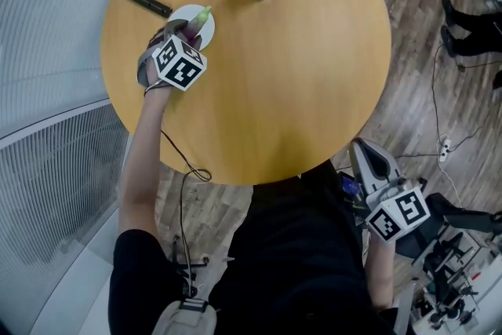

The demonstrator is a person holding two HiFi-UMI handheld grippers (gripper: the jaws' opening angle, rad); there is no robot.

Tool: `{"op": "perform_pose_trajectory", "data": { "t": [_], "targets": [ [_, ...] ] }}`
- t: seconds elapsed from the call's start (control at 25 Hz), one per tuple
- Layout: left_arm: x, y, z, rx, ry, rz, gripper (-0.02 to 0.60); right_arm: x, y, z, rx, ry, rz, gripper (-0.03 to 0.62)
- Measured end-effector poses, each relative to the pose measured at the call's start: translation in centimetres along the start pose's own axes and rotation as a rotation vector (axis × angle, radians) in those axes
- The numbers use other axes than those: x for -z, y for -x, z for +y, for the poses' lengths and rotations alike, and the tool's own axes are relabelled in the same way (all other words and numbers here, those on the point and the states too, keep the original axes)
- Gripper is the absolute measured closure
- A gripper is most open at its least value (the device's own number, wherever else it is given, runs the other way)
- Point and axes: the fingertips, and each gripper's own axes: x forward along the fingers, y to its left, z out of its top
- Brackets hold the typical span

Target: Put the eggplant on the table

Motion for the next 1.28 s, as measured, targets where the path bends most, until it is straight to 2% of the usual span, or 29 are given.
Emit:
{"op": "perform_pose_trajectory", "data": {
  "t": [0.52, 0.72, 1.28],
  "targets": [
    [1.8, -4.2, 1.3, 0.019, -0.197, 0.108, 0.379, -0.7, -1.8, 0.8, -0.015, 0.013, 0.035, 0.576],
    [1.8, -4.9, 0.9, 0.057, -0.226, 0.111, 0.377, -0.5, -1.8, 0.8, -0.011, 0.008, 0.042, 0.577],
    [1.5, -6.3, 0.3, 0.095, -0.27, 0.141, 0.373, -0.4, -1.3, 0.2, 0.006, -0.006, 0.03, 0.576]
  ]
}}
